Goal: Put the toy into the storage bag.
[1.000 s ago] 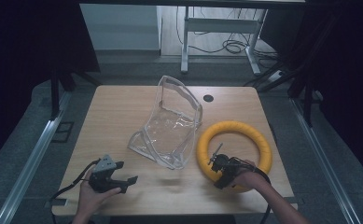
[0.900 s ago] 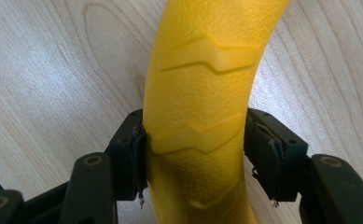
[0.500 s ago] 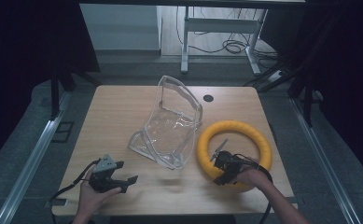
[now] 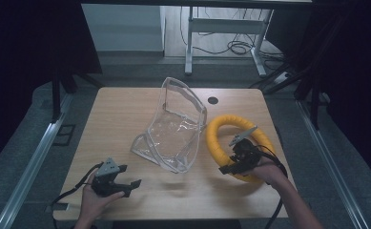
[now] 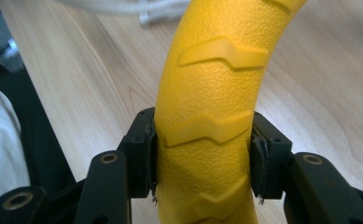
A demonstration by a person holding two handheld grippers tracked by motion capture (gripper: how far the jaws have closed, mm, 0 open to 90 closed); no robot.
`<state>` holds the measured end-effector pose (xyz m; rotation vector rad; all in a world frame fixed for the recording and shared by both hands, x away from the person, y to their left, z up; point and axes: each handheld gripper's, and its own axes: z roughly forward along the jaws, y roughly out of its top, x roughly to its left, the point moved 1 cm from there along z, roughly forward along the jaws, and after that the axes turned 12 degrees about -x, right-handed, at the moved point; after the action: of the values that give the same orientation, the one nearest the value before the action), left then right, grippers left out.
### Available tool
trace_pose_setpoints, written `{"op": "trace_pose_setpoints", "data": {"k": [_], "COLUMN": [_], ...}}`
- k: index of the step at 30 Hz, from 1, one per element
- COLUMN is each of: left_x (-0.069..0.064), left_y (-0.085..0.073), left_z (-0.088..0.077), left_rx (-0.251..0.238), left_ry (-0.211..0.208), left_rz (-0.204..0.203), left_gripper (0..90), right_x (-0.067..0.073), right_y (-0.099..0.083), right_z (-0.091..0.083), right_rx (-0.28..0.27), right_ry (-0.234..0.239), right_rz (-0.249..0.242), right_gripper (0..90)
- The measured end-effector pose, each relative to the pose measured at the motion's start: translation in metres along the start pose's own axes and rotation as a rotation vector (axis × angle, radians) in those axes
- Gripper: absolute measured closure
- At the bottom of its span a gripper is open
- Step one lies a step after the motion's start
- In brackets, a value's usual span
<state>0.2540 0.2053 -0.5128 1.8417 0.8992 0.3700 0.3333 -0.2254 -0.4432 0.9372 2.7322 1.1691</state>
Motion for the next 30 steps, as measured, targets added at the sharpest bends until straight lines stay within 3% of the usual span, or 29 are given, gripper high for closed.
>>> {"op": "trace_pose_setpoints", "data": {"k": [6, 13, 30], "left_x": [0.0, 0.001, 0.003], "left_y": [0.0, 0.0, 0.0], "left_z": [0.0, -0.001, -0.002], "left_rx": [-0.002, -0.003, -0.007], "left_ry": [-0.003, 0.001, 0.005], "left_rz": [0.0, 0.003, 0.003], "left_gripper": [17.3, 17.3, 17.3], "right_x": [-0.003, -0.005, -0.01], "right_y": [0.002, 0.005, 0.018], "right_z": [-0.009, -0.014, -0.042], "right_rx": [-0.067, -0.108, -0.293], "right_ry": [0.011, 0.004, -0.058], "right_rz": [0.011, 0.008, 0.024], "right_gripper": [51.8, 51.9, 51.9]}}
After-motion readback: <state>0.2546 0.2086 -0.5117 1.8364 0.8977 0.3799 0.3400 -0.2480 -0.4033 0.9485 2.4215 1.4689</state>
